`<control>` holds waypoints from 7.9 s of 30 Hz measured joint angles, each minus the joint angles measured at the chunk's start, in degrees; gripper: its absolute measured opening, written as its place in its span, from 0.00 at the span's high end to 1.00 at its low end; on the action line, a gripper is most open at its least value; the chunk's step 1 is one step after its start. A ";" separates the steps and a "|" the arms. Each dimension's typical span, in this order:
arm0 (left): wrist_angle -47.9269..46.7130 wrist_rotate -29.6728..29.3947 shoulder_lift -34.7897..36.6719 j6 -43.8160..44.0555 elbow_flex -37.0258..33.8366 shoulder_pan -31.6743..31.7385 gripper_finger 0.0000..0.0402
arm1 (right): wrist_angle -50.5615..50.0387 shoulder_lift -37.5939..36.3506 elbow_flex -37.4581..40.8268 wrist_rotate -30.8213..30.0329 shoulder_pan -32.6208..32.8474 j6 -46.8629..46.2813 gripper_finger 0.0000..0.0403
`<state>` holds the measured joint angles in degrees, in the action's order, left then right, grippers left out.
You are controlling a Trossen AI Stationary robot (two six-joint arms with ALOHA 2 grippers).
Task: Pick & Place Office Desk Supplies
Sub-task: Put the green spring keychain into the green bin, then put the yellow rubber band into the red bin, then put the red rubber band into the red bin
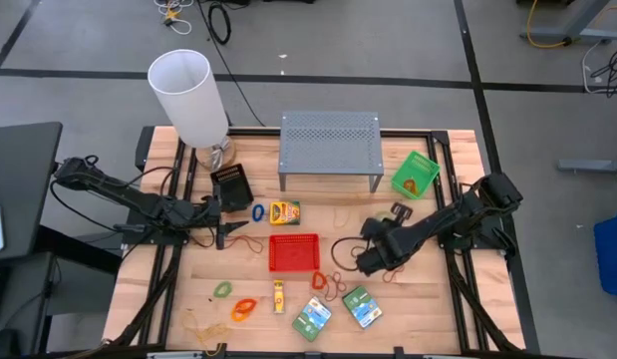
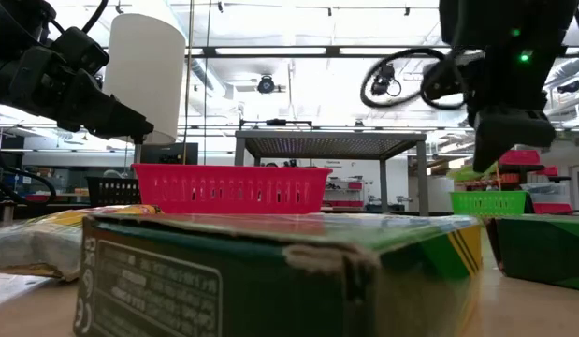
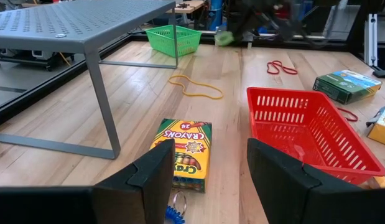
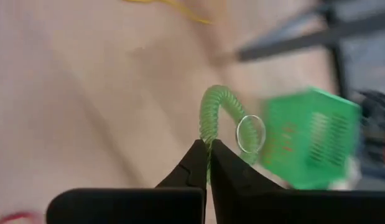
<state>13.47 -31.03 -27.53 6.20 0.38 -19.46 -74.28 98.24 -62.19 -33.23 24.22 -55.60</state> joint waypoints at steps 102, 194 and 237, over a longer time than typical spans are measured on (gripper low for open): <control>0.07 1.51 -0.37 0.74 -0.02 -0.02 0.49 | 34.61 3.12 -6.67 23.86 -12.99 48.44 0.57; 1.51 1.47 -1.40 0.22 0.00 -0.05 0.49 | 14.77 8.20 -42.10 3.02 -2.21 59.84 1.00; 1.53 1.49 -1.40 0.37 0.00 -0.06 0.49 | 38.63 8.48 -27.65 24.75 -6.68 59.16 0.55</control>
<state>15.00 -29.54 -28.93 6.57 0.38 -19.52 -35.66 106.72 -89.84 -8.48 17.54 3.56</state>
